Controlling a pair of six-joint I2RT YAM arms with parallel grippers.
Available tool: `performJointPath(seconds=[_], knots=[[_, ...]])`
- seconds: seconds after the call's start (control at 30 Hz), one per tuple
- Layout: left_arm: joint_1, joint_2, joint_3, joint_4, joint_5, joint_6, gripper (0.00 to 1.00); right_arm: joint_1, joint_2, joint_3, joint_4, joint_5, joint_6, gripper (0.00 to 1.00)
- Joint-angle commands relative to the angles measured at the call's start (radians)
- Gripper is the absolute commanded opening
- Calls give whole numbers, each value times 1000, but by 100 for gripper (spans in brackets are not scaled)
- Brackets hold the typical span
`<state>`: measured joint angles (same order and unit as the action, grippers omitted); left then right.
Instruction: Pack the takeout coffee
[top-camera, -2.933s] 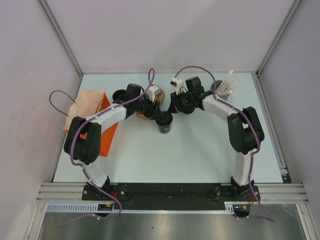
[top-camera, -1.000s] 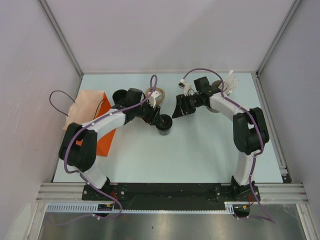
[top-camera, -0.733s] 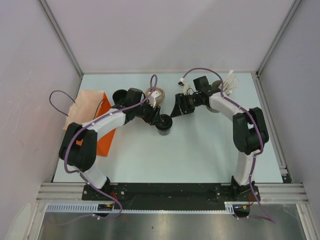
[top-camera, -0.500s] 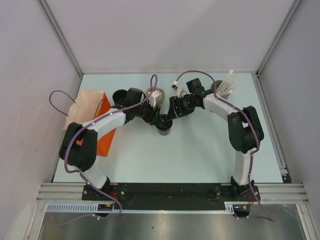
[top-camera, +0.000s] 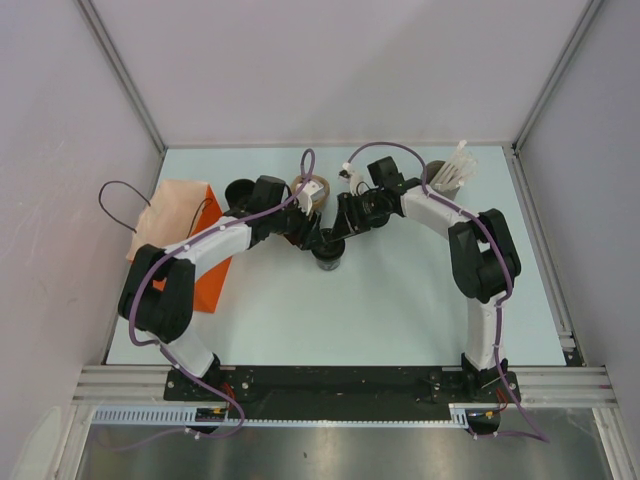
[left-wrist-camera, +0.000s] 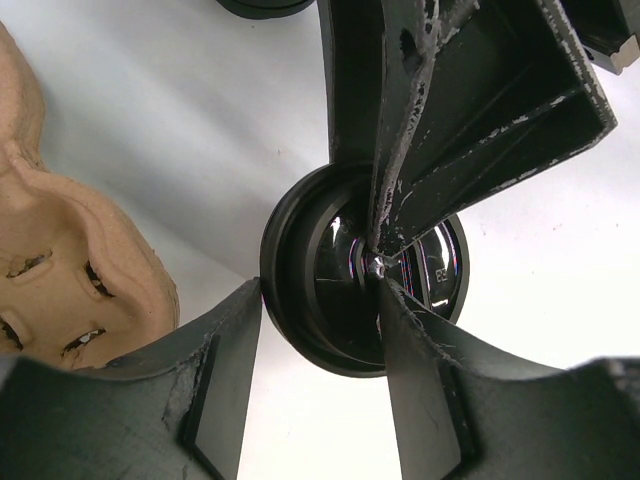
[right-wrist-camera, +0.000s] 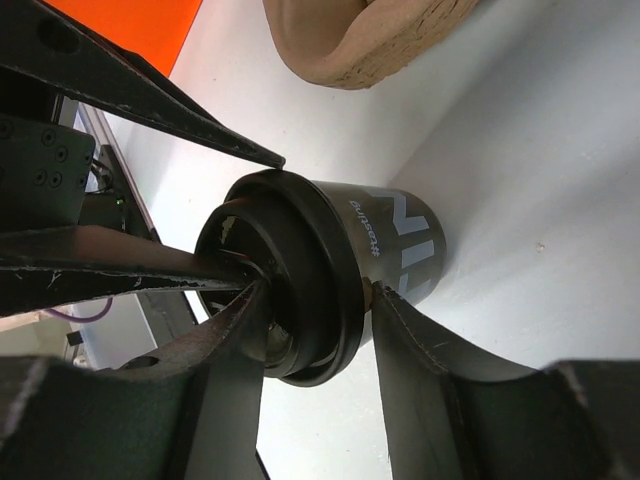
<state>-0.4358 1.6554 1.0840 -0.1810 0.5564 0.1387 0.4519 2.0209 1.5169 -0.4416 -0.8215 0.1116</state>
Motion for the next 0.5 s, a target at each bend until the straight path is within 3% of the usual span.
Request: performJointPath(seconds=[0.0, 0.23, 0.47], knots=[[0, 7, 20, -77, 16, 7, 58, 2, 35, 17, -19, 5, -23, 44], [37, 9, 71, -58, 143, -56, 64, 4, 30, 11, -20, 18, -30, 43], [42, 6, 64, -51, 143, -56, 66, 14, 18, 9, -22, 24, -38, 43]])
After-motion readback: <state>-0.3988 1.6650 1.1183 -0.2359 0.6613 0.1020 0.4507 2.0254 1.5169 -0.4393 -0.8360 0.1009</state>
